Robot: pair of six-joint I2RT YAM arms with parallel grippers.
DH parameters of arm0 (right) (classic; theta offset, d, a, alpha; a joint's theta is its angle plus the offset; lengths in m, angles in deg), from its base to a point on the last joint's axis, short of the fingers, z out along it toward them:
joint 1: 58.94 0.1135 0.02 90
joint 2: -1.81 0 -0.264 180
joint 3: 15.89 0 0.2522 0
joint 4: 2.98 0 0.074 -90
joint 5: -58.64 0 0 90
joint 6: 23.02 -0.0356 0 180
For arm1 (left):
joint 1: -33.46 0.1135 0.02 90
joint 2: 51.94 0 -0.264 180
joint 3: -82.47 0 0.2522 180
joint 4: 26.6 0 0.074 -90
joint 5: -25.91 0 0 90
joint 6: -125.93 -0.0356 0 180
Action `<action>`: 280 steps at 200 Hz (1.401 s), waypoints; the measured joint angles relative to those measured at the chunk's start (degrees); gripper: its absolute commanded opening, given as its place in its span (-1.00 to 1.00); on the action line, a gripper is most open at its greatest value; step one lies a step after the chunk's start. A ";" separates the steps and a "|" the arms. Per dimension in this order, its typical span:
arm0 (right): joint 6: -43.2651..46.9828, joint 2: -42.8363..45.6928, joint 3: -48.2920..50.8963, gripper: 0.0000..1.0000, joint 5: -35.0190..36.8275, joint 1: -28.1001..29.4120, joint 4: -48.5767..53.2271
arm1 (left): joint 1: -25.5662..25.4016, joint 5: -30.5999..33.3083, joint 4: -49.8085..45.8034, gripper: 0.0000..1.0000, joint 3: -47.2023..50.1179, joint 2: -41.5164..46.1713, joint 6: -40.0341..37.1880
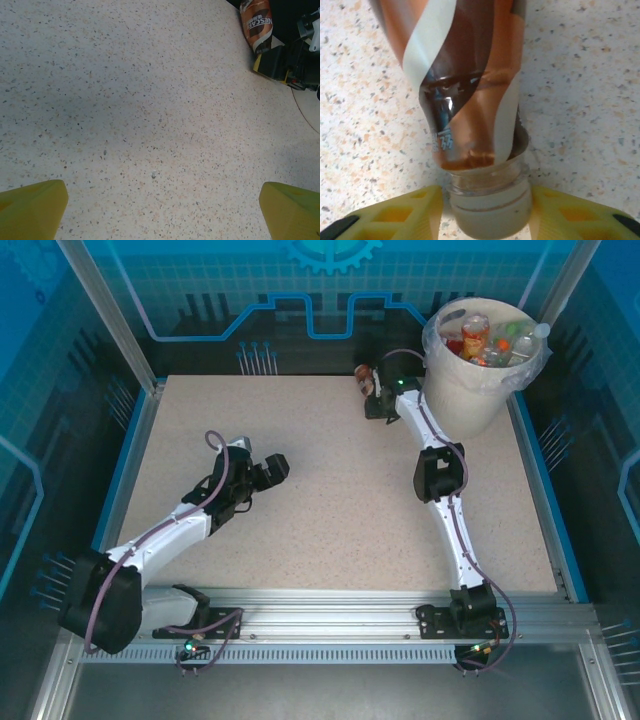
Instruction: Put the plastic bottles in the bin
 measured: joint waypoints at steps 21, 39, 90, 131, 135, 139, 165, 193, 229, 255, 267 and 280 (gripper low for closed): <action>0.28 0.00 -0.20 -0.28 -0.76 0.09 0.11 | 0.00 -0.02 0.00 0.98 -0.02 -0.02 0.02; 0.55 0.00 -0.20 -0.41 -1.25 0.11 0.07 | 0.00 -0.09 0.00 0.98 -0.02 -0.07 0.11; -0.20 9.27 15.23 -0.58 -4.61 0.22 -3.32 | 0.04 -3.72 0.07 0.98 -0.22 -0.39 0.15; -0.17 29.29 41.53 -0.67 -9.44 2.08 -11.08 | 0.04 -11.37 2.14 0.98 -2.03 -0.76 0.42; -0.22 31.39 43.65 -0.68 -9.97 2.40 -11.85 | 0.07 -12.24 2.62 0.98 -2.16 -0.76 0.66; -0.22 33.42 45.97 -0.68 -10.49 2.71 -13.05 | 0.07 -13.31 3.23 0.98 -2.29 -0.76 0.87; -0.63 47.45 60.24 -0.69 -14.05 5.29 -19.67 | 0.15 -20.74 7.28 0.98 -3.78 -1.92 2.80; -2.08 59.19 73.50 -0.68 -17.49 8.31 -26.08 | 0.15 -27.06 12.92 0.99 -5.40 -4.24 6.34; -6.45 70.58 86.49 -0.69 -18.64 9.03 -30.67 | 0.15 -31.08 18.69 0.98 -6.12 -6.19 10.10; -7.72 76.41 86.97 -0.68 -18.18 6.58 -31.30 | 0.26 -31.95 20.94 0.98 -6.14 -6.71 11.23; -7.72 78.25 85.18 -0.68 -18.21 3.98 -30.88 | 0.50 -32.13 21.22 0.98 -6.14 -6.73 11.56; -7.67 78.66 81.48 -0.67 -18.21 0.20 -29.81 | 0.85 -32.11 21.31 0.98 -6.14 -6.73 11.76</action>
